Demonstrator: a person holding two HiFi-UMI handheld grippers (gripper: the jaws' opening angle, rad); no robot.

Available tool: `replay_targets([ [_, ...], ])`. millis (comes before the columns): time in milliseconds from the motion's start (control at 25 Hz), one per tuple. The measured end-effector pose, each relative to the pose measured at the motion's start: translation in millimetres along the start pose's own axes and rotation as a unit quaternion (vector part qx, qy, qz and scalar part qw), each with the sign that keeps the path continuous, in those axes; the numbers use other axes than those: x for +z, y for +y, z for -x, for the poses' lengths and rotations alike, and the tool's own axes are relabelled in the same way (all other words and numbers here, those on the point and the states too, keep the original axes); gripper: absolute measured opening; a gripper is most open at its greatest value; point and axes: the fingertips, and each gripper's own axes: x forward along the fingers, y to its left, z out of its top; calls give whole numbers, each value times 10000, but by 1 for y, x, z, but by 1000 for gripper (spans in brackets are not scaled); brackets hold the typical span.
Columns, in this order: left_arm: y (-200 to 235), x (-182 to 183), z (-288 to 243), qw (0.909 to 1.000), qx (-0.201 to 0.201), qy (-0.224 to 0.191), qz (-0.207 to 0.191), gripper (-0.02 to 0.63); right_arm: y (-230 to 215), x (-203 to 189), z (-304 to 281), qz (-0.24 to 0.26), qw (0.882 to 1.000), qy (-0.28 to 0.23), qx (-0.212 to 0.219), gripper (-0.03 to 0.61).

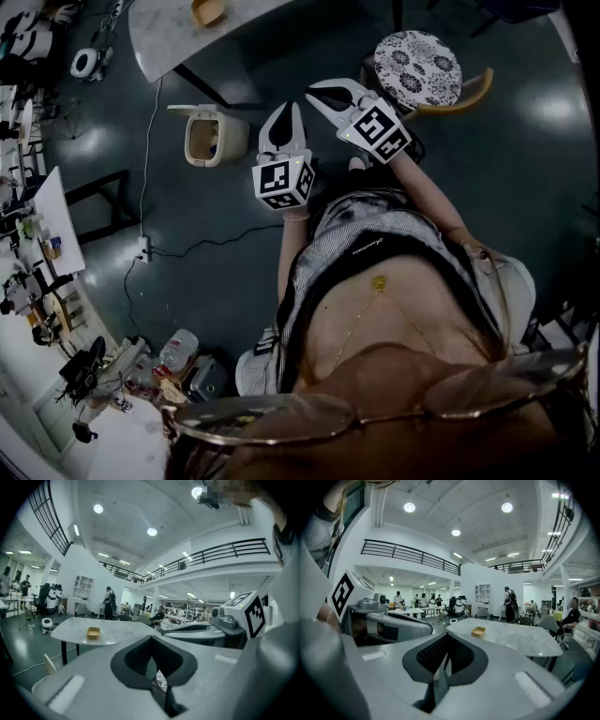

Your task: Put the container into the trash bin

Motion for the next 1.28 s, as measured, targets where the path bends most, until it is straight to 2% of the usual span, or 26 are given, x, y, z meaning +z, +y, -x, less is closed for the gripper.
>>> replay_targets([
  [280, 7, 9, -10, 10000, -45, -31, -7, 2, -9, 12, -8, -146, 9987, -277, 398, 27],
  [440, 27, 16, -16, 9999, -37, -104, 126, 2, -20, 20, -22, -308, 9976, -369, 499, 26],
  [680, 76, 22, -28, 9994, -114, -160, 285, 2, -29, 27, -62, -349, 9979, -383, 396, 26],
  [880, 129, 40, -40, 9994, -208, -172, 202, 2, -29, 47, -115, -369, 9982, -367, 283, 26],
  [1040, 165, 46, -50, 9987, -398, -99, 298, 2, -27, 56, -154, -350, 9987, -297, 236, 26],
  [1280, 211, 55, -51, 9987, -420, -17, 279, 2, -25, 68, -198, -325, 9990, -274, 115, 26],
])
